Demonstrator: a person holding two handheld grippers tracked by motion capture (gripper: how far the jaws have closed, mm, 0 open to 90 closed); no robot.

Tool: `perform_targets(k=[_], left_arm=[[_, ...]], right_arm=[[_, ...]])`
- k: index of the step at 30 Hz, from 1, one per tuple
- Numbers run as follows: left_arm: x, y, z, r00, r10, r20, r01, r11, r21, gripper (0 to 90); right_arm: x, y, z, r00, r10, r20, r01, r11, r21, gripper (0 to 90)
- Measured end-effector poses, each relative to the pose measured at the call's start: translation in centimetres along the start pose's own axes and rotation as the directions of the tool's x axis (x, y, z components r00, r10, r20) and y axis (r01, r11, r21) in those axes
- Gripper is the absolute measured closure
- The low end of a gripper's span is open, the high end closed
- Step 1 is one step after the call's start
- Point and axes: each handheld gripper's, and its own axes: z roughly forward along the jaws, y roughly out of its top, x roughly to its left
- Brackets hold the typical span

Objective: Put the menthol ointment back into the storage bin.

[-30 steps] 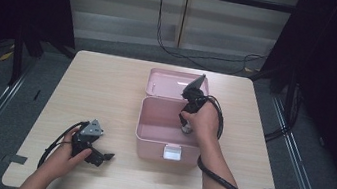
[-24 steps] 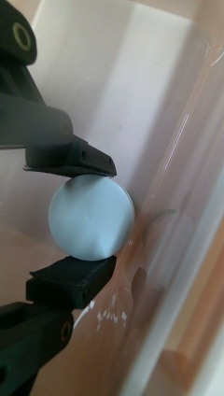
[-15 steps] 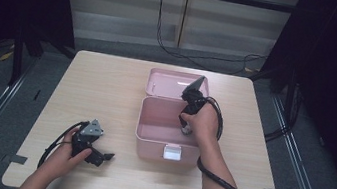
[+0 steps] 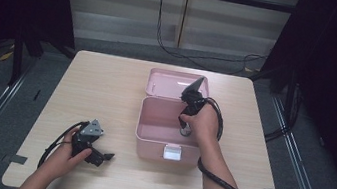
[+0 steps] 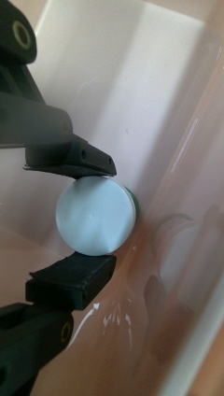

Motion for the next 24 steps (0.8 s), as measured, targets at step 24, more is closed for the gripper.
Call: perform_targets(k=[24], left_arm=[[0.0,0.0,0.0,1.0000,-0.001,0.002,0.001,1.0000,0.000,0.0]], right_arm=[[0.2,-0.7,-2.2,0.9994,-0.021,-0.028,0.021,1.000,-0.005,41.2]])
